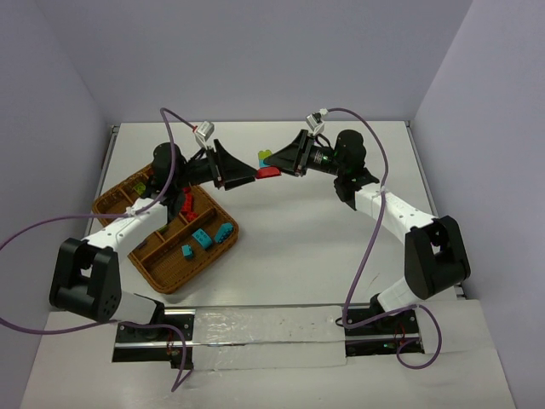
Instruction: Sort the legos into containers by color
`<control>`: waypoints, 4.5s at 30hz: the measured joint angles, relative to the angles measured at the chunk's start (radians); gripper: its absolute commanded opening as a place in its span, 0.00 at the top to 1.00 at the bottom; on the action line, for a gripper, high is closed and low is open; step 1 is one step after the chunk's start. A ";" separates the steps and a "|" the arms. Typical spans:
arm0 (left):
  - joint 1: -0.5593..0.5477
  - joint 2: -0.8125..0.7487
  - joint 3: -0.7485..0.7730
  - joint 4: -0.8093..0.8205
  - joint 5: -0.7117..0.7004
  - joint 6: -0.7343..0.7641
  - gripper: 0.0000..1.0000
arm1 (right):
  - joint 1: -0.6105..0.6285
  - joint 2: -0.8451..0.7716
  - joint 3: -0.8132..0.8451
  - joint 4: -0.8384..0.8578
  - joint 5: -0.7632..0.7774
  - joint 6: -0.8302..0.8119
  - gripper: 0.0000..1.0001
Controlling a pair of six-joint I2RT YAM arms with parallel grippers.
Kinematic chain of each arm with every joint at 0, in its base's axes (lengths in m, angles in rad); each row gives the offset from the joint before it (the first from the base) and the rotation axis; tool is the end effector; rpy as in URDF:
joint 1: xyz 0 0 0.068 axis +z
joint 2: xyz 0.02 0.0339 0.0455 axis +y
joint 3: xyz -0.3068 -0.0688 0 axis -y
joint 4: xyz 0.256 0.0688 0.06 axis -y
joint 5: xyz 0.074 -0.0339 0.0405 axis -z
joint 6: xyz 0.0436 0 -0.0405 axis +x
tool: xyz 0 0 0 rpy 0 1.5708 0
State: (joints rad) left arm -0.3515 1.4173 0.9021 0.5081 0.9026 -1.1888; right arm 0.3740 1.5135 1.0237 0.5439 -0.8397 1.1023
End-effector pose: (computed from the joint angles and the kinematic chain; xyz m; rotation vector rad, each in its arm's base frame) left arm 0.2947 -0.1445 0.3421 0.0579 1.9390 -1.8165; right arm 0.3228 0.1616 0.3579 -0.1402 1.8359 1.7331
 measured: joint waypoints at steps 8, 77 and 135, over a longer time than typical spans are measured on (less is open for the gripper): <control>0.000 0.054 -0.008 0.214 0.049 -0.113 0.30 | 0.000 0.004 0.000 0.029 -0.015 0.013 1.00; 0.325 0.149 0.372 -1.128 -0.945 0.490 0.58 | -0.086 -0.119 0.015 -0.573 0.436 -0.278 1.00; 0.025 0.089 0.316 -0.960 -0.529 0.512 0.26 | 0.321 0.271 0.244 -1.131 0.956 -0.793 0.64</control>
State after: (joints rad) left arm -0.3264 1.5059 1.2185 -0.4520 0.3740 -0.6765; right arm 0.6947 1.7849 1.2673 -0.5875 0.1167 0.3089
